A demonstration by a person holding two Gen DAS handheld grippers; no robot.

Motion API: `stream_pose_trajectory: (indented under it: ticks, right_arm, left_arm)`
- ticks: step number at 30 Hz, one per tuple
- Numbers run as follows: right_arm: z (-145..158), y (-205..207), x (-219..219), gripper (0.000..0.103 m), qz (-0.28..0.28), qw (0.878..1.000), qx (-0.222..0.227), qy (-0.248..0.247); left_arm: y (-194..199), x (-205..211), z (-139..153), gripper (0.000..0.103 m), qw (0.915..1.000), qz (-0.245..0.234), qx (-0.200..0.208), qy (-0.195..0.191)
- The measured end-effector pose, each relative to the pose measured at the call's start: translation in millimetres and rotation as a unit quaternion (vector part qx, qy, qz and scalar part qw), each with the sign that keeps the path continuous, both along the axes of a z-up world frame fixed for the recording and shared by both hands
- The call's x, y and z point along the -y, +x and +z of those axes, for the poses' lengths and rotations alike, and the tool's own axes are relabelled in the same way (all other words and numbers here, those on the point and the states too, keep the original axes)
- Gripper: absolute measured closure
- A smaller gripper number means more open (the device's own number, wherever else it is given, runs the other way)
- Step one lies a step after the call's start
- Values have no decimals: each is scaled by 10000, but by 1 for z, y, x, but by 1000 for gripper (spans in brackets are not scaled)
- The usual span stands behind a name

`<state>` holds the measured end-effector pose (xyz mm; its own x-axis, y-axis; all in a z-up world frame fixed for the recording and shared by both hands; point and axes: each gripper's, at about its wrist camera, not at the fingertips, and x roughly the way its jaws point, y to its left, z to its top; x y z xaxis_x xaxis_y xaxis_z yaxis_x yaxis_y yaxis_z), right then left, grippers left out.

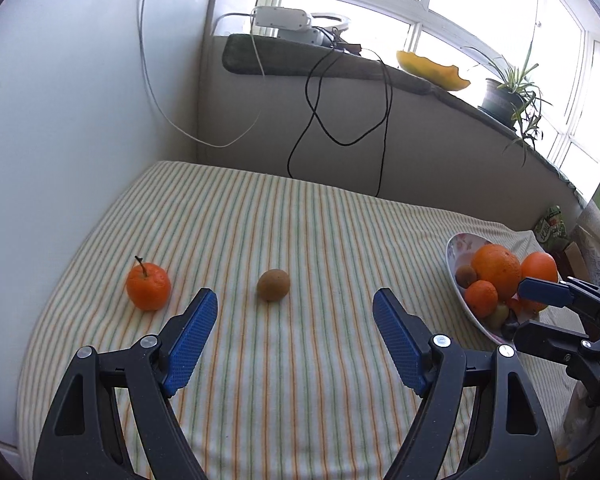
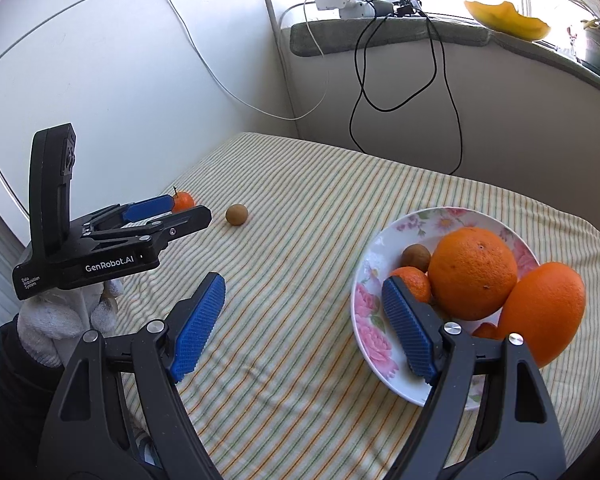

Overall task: Organize fruits
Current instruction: 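Move the left tool to the stemmed tangerine while the right tool approaches the brown kiwi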

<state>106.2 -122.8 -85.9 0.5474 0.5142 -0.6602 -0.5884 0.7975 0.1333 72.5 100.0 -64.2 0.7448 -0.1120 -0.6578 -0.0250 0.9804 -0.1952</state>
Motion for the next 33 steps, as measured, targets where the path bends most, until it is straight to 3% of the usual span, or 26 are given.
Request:
stream_pose_trajectory:
  ticks: [13,24,31,33]
  right_arm:
    - [-10,21,-56,21,450,9989,-80,-31]
    - [-32,40,-97,36,648,9974,-197,-227]
    - [-47,56,-116,39,643,9969,-374,-254]
    - [-50,62,-123,52,653,9965,-443,-277]
  left_arm:
    - [-7,-57,-14,23,9985,536,-107,-51]
    - [2,-80,-27,34,9976,630,-188,-192]
    - [10,-79,-35,41,9980,540,-307,-136]
    - [12,-78,-36,42,9980,526,-336,-123]
